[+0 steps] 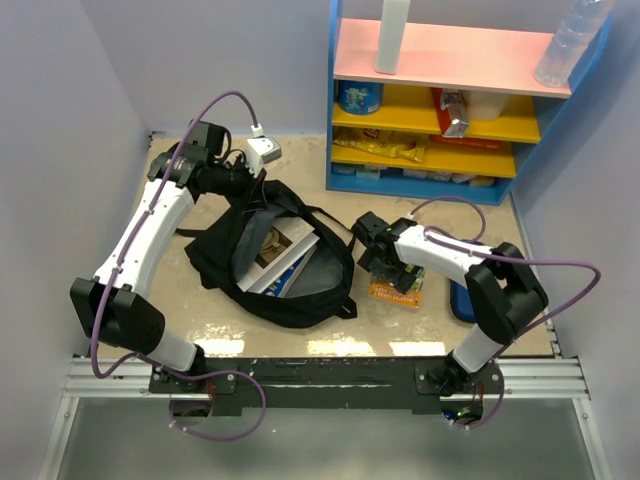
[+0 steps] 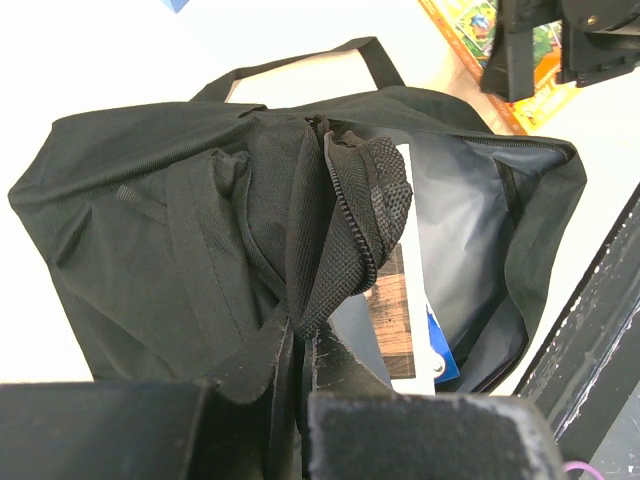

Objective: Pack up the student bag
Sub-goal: Pick up the book from the center of the board.

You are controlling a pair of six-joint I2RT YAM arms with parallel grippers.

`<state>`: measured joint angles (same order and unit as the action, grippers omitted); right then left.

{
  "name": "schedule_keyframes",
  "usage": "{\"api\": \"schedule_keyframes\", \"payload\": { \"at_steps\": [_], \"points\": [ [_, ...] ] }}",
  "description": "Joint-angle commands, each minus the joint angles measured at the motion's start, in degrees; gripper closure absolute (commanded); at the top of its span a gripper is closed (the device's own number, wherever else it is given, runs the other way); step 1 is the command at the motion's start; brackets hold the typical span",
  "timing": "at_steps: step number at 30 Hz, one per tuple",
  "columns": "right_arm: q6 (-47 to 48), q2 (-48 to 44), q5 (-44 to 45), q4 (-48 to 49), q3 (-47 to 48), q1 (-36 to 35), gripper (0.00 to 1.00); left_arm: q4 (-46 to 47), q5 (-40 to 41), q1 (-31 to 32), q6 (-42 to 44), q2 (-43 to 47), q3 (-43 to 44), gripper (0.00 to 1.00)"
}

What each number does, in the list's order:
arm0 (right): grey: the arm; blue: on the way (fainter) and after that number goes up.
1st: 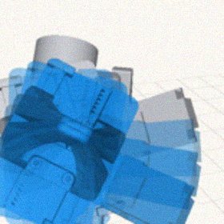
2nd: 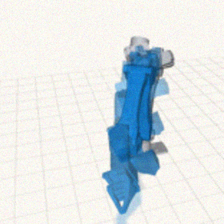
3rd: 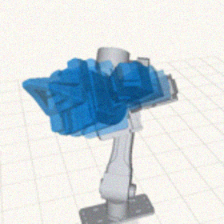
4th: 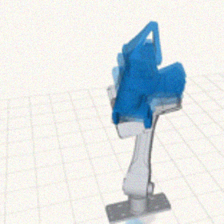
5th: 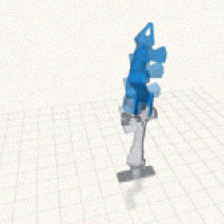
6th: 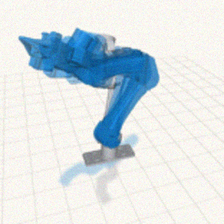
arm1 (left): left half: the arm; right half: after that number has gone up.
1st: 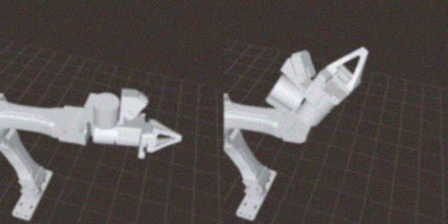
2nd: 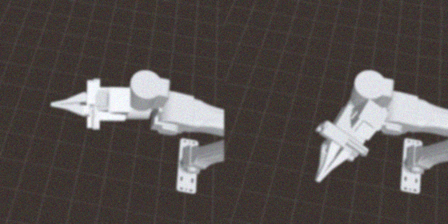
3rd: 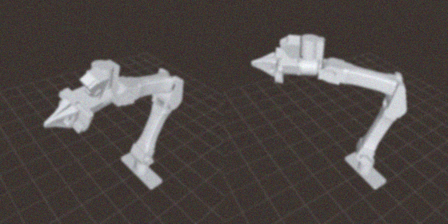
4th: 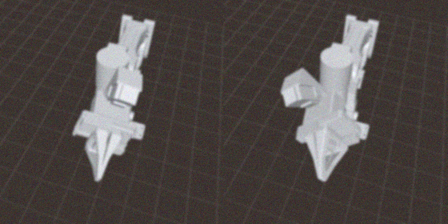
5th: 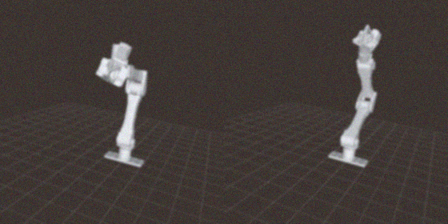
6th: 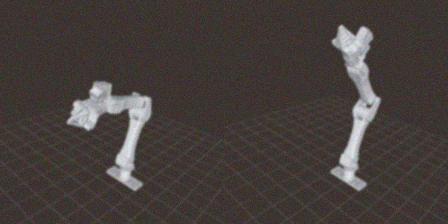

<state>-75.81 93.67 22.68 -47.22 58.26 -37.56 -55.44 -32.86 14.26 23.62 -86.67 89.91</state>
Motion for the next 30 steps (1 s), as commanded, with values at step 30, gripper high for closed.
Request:
{"api": "schedule_keyframes", "payload": {
  "at_steps": [30],
  "points": [
    [6.0,-6.1,-2.4,14.9,-13.8,13.5,0.01,-1.3,-1.7,-0.8,-1.0,-0.3,6.4,1.00]
  ]
}}
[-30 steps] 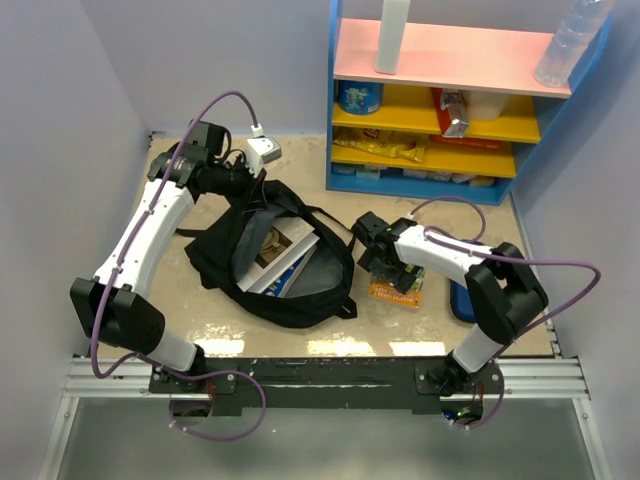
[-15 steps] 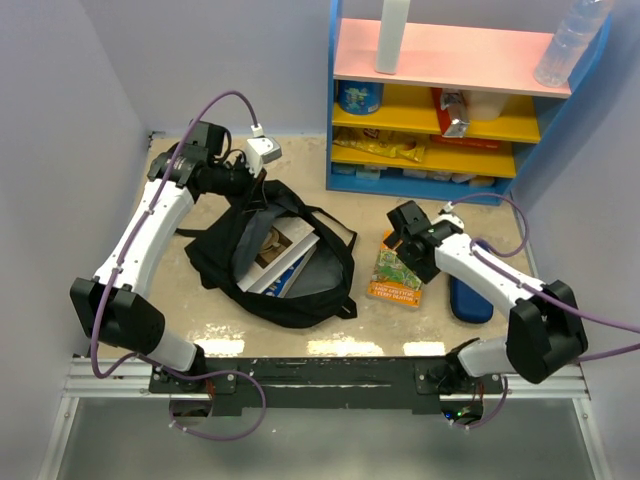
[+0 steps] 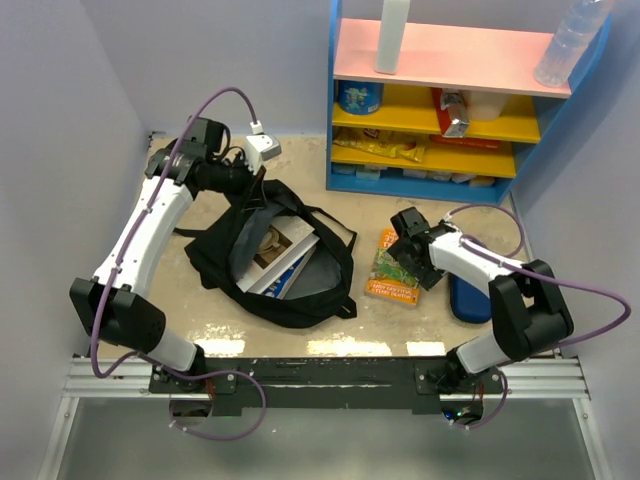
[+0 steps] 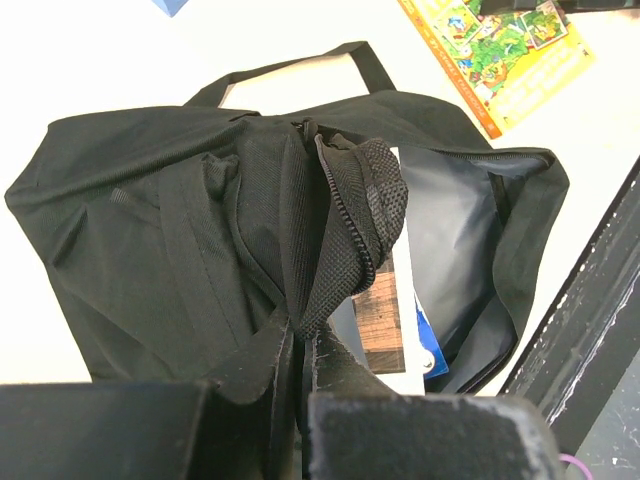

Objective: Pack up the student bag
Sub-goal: Pick up the book from the center of the board.

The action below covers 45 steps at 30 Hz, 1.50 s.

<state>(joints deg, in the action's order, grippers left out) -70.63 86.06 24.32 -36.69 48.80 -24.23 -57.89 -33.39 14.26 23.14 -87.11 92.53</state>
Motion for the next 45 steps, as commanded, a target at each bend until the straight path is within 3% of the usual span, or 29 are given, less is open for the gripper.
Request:
{"api": "schedule_keyframes", "payload": {
  "at_steps": [1,7,9,10,11,14,24,37,45],
  "points": [
    [0.8,0.9,-5.5,6.5,-5.5,0.0,0.01,1.2,-1.2,-0.8,-0.8,-0.2,4.0,1.00],
    [-3.1,-2.0,-12.3,22.6,-14.3,-2.7,0.16,1.5,-1.7,-0.7,-1.5,-1.4,4.1,1.00],
    [-4.8,-2.7,-12.3,25.9,-14.9,-4.1,0.30,1.5,-1.6,-0.7,-1.4,-1.6,3.9,1.00],
    [-5.0,-2.8,-12.4,27.0,-15.0,-5.3,0.37,1.4,-1.4,-0.7,-1.5,-1.7,4.0,1.00],
    [-5.3,-2.9,-12.3,27.8,-15.0,-5.7,0.58,1.4,-1.3,-0.7,-1.4,-1.8,4.1,1.00],
    [-6.2,-3.6,-12.5,30.3,-15.7,-6.4,1.00,1.2,-1.2,-0.7,-1.4,-1.9,4.1,1.00],
    [-6.7,-14.4,-10.7,34.8,-20.0,-6.4,1.00,0.7,-0.9,-0.5,-1.7,-2.6,4.6,1.00],
    [6.4,-31.4,-3.8,23.0,-2.7,-6.4,1.00,1.5,0.3,0.5,-3.2,-3.8,6.0,1.00],
    [7.0,-36.5,-8.6,20.0,4.1,-6.4,1.00,3.5,2.3,2.6,-4.5,-4.1,5.6,1.00]
  ]
}}
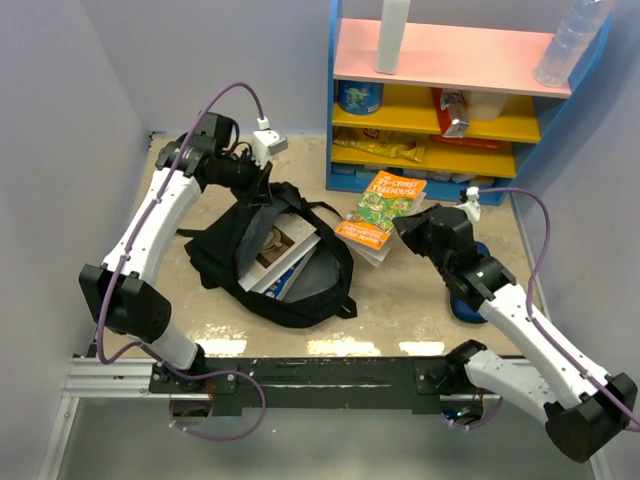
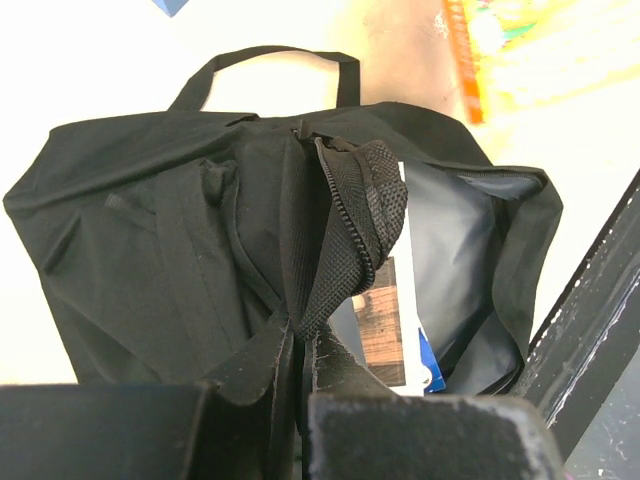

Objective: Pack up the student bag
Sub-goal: Pick up the book from the center of the board, then place the book in the student bag.

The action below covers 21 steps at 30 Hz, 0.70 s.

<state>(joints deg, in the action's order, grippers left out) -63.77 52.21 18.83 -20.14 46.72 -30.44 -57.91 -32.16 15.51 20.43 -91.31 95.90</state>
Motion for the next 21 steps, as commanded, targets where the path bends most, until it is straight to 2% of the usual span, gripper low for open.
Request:
{"api": "schedule_keyframes", "payload": {
  "at_steps": [1,5,9,21],
  "points": [
    [-0.2,-2.8,-4.2,3.6,7.1,-0.2,1.00,4.0,1.2,2.5,-2.4,0.2,1.8,1.00],
    [-2.2,-2.3,-7.1,5.1,7.5,-2.5,1.00,6.2,3.4,5.9,-4.0,-0.4,1.4,1.00],
    [-5.2,-0.4,-4.0,6.6,6.7,-10.1,1.00,7.8,3.7,7.2,-5.7,-2.1,3.1,1.00],
    [-9.3,12.0,1.5,14.4,9.5,-21.7,1.00,7.0,4.3,9.0,-6.8,-3.2,7.3,1.00]
  ]
}}
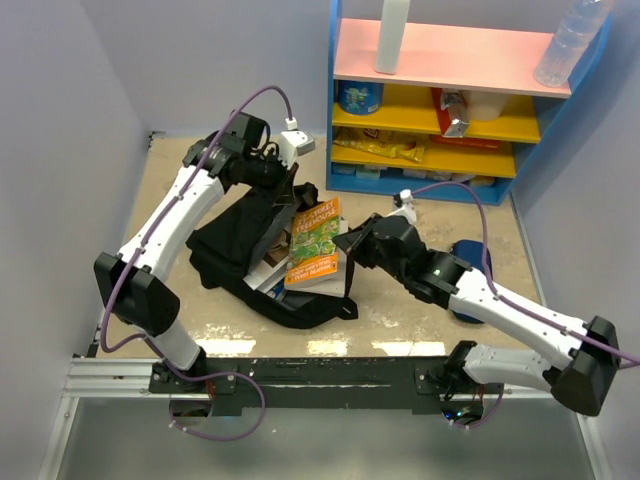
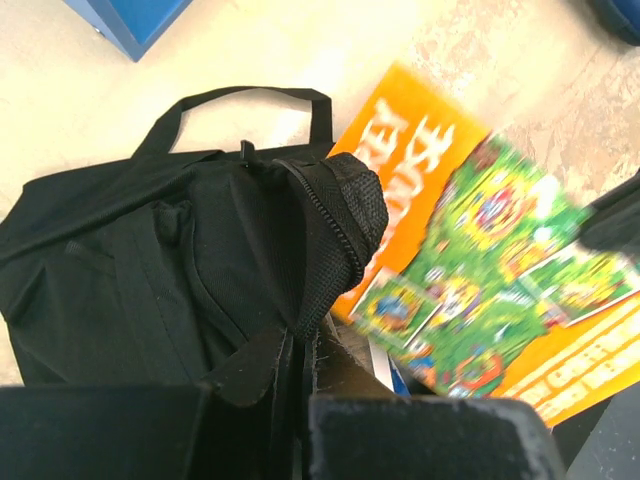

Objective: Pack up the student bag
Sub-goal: Place the book in the student bag.

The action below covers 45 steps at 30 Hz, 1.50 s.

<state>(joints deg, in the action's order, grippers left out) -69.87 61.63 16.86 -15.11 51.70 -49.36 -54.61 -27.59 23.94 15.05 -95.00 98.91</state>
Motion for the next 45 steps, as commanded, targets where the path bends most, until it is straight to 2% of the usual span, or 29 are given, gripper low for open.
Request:
{"api": "schedule_keyframes", "payload": {
  "at_steps": [1,5,9,10,13,19,24,29,31,32,34,35,36,38,40,42,45],
  "points": [
    [-3.5,3.5,3.6,9.6,5.2,-3.3,1.00,3.6,-0.4,0.6,-1.5,0.5,4.8,1.00],
    [-4.9,7.2,4.8,10.3,6.7,-5.3,1.00,2.5,-0.9,1.2,-1.8,0.3,6.2,1.00],
    [-4.1,8.3,12.4,9.6,8.1,-7.6,1.00,1.0,-2.0,1.9,-2.4,0.0,7.3,1.00],
    [-3.5,8.9,16.8,9.1,8.5,-7.8,1.00,0.7,-2.3,1.9,-2.4,0.0,7.7,1.00],
    [-2.2,11.1,20.6,9.0,10.8,-7.9,1.00,-0.2,-3.1,2.3,-2.6,0.0,8.6,1.00],
    [-4.4,20.0,20.8,10.2,13.9,-9.3,1.00,-1.4,-4.4,2.7,-2.7,-0.1,10.1,1.00],
    [-5.2,27.8,22.4,7.8,18.7,-13.8,1.00,-1.3,-6.2,2.7,-2.6,-0.1,10.6,1.00],
    [-3.6,31.4,19.4,8.9,20.2,-16.3,1.00,-1.0,-5.8,2.7,-2.2,-0.2,10.2,1.00],
    [-2.7,32.1,18.2,6.9,21.3,-16.3,0.81,-0.9,-5.5,2.7,-2.1,0.0,9.5,1.00],
    [-2.8,32.2,18.1,2.2,22.1,-16.3,0.61,-0.8,-5.4,2.7,-2.0,0.1,9.4,1.00],
    [-3.2,31.1,20.1,-3.5,24.2,-16.2,0.40,-0.6,-4.9,2.7,-1.8,0.3,8.8,1.00],
    [-4.4,30.2,21.3,-8.9,24.7,-16.1,0.24,-0.2,-4.7,2.7,-1.6,0.6,8.5,1.00],
    [-4.9,29.3,22.0,-11.2,24.8,-15.9,0.17,-0.1,-4.4,2.7,-1.5,0.7,8.2,1.00],
    [-5.5,25.1,23.1,-17.1,24.3,-14.8,0.04,-0.1,-3.3,2.7,-0.9,1.0,8.0,1.00],
    [-6.1,21.6,23.0,-21.5,22.8,-12.6,0.01,-0.1,-2.6,2.7,-0.7,1.0,7.9,1.00],
    [-9.5,16.2,19.6,-29.7,19.9,-5.2,0.02,0.0,-2.1,2.6,-0.3,1.0,7.8,1.00],
    [-5.1,9.7,15.3,-33.5,15.2,9.2,0.01,-0.1,-2.3,2.6,-0.2,0.8,7.9,1.00]
  ]
}}
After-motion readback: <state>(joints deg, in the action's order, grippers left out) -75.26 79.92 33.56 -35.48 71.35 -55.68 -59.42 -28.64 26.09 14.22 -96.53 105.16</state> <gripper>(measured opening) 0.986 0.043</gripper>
